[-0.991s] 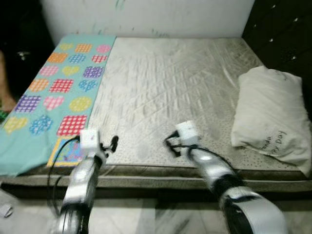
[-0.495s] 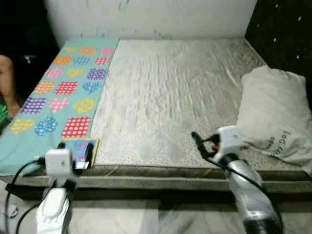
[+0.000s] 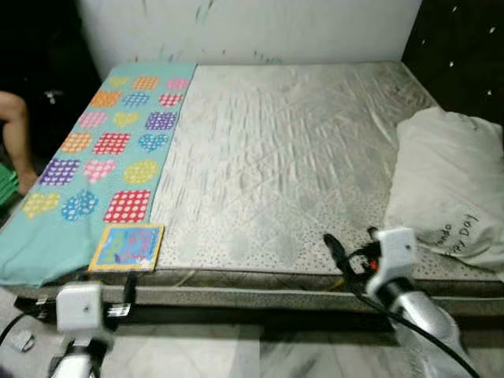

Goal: Clean up the room

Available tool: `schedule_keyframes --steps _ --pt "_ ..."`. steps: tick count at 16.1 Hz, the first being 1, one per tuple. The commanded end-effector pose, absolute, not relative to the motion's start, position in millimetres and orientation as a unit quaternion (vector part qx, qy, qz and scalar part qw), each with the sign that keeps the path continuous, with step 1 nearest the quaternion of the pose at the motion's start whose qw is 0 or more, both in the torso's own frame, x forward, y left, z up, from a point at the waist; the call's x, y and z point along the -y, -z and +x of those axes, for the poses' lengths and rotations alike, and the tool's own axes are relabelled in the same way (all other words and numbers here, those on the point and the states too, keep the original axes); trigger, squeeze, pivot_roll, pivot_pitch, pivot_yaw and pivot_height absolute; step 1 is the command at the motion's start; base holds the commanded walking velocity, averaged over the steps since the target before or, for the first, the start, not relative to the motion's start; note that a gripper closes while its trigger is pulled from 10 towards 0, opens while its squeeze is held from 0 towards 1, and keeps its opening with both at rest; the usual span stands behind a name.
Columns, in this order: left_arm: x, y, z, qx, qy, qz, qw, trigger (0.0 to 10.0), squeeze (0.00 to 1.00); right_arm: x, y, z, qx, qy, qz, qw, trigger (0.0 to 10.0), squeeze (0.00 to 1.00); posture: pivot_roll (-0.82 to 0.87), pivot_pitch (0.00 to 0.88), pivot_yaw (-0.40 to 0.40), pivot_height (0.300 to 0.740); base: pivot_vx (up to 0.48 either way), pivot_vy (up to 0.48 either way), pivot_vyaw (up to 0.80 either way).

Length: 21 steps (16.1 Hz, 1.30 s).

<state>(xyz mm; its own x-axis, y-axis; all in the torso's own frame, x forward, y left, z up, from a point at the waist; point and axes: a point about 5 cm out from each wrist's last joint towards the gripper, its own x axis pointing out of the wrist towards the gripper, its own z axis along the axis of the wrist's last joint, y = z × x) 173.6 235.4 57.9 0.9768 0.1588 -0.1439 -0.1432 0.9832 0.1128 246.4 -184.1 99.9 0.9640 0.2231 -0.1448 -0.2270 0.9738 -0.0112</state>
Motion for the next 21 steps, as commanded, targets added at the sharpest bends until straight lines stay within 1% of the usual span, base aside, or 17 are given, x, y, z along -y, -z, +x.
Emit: schedule_keyframes --steps 1,2,4,6,7,8,9,10,11,12,14,17,19,21 --pt "-243 -65 171 -0.065 -0.076 0.069 0.993 10.0 0.00 186 -108 243 -0.062 -0.120 -0.020 0.991 10.0 0.00 -0.17 0.015 0.034 0.740 0.000 0.000 0.00" --pt "-241 -61 164 -0.069 -0.061 0.086 0.992 10.0 0.00 196 -103 236 -0.062 -0.105 -0.064 0.990 10.0 0.00 -0.17 0.016 0.038 0.740 0.000 0.000 0.00" --pt "-244 -56 165 -0.079 -0.068 0.078 0.991 10.0 0.00 202 -101 234 -0.060 -0.085 -0.097 0.990 10.0 0.00 -0.17 0.021 0.039 0.740 0.000 0.000 0.00" --pt "-250 -51 166 -0.084 -0.068 0.101 0.989 10.0 0.00 207 -96 235 -0.069 -0.071 -0.105 0.990 10.0 0.00 -0.18 0.021 0.043 0.740 0.000 0.000 0.00" --pt "-253 -51 167 -0.086 -0.072 0.102 0.989 10.0 0.00 209 -94 235 -0.073 -0.066 -0.100 0.990 10.0 0.00 -0.18 0.021 0.046 0.740 0.000 0.000 0.00" --pt "-255 -52 170 -0.079 -0.079 0.109 0.988 10.0 0.00 210 -93 236 -0.060 -0.066 -0.078 0.993 10.0 0.00 -0.18 0.020 0.046 0.740 0.000 0.000 0.00" --pt "-257 -55 174 -0.071 -0.090 0.125 0.986 10.0 0.00 213 -94 237 -0.045 -0.058 -0.116 0.990 10.0 0.00 -0.18 0.020 0.046 0.740 0.000 0.000 0.00" --pt "-253 -60 179 -0.057 -0.075 0.142 0.985 10.0 0.00 216 -93 238 -0.047 -0.042 -0.144 0.988 10.0 0.00 -0.18 0.018 0.042 0.740 0.000 0.000 0.00" --pt "-249 -64 183 -0.044 -0.061 0.153 0.985 10.0 0.00 216 -93 239 -0.050 -0.043 -0.145 0.987 10.0 0.00 -0.18 0.019 0.041 0.740 0.000 0.000 0.00" --pt "-241 -71 191 -0.039 -0.057 0.120 0.990 10.0 0.00 214 -94 240 -0.050 -0.057 -0.125 0.989 10.0 0.00 -0.18 0.019 0.039 0.740 0.000 0.000 0.00" --pt "-235 -78 195 -0.025 -0.046 0.116 0.992 10.0 0.00 214 -92 240 -0.057 -0.057 -0.108 0.991 10.0 0.00 -0.17 0.022 0.038 0.740 0.000 0.000 0.00" --pt "-230 -90 206 -0.004 -0.045 0.100 0.994 10.0 0.00 214 -89 242 -0.055 -0.052 -0.108 0.991 10.0 0.00 -0.17 0.024 0.041 0.740 0.000 0.000 -0.80" --pt "-226 -93 209 -0.005 -0.034 0.097 0.995 10.0 0.00 214 -92 243 -0.049 -0.050 -0.104 0.992 10.0 0.00 -0.18 0.028 0.046 0.740 0.000 0.000 -0.67" --pt "-221 -96 212 -0.001 -0.009 0.085 0.996 10.0 0.00 214 -94 243 -0.043 -0.051 -0.108 0.992 10.0 0.00 -0.18 0.030 0.049 0.740 0.000 0.000 0.00"
